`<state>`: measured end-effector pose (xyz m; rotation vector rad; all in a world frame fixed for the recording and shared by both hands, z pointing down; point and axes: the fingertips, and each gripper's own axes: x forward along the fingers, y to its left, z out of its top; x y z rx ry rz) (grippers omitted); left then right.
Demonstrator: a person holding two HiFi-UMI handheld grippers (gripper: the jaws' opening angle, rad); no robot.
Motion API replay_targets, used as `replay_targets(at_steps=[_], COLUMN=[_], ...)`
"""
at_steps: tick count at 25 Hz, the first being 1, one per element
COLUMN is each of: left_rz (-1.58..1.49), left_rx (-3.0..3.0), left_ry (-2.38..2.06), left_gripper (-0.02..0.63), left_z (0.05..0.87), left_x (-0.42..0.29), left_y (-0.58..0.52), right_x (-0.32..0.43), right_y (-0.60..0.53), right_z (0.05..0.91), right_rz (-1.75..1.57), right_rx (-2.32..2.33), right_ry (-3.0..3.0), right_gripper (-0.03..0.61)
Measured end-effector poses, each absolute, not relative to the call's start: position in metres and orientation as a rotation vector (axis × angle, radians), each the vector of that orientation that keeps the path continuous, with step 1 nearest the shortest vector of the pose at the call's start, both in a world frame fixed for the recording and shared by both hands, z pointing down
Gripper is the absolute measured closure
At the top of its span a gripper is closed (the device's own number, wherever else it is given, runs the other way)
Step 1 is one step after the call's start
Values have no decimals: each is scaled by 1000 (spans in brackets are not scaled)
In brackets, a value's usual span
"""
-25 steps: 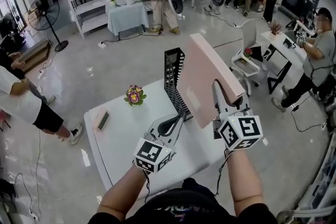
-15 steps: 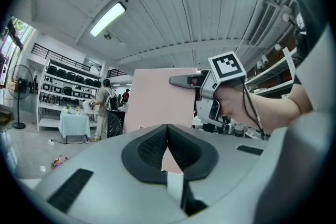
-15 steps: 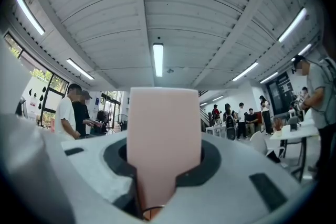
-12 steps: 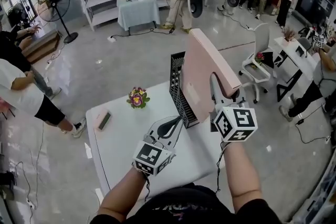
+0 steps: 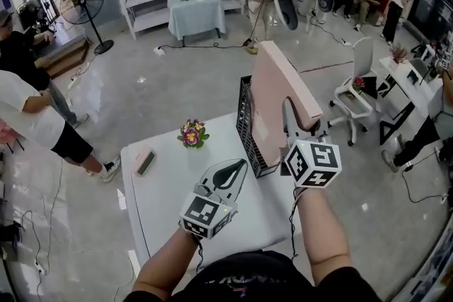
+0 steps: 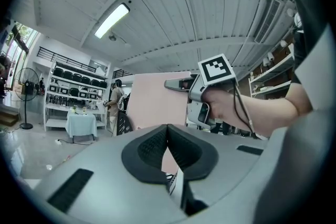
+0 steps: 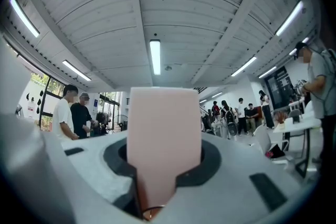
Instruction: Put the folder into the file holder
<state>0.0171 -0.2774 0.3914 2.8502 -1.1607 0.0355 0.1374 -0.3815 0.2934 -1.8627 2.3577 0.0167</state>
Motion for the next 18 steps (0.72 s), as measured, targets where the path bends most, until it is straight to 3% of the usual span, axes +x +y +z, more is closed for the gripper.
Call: replay_targets(at_steps=[18], left_rz=[62], left_rx=[2782], left_ry=[-1184], left_gripper=[612], left_z=[411], left_x=[-7], left_y=[-284], right_x=[114], right_y=[-402], right_z=[343], right_rz=[8], right_rx=[-1912], right_ry=[2395], right_gripper=[434])
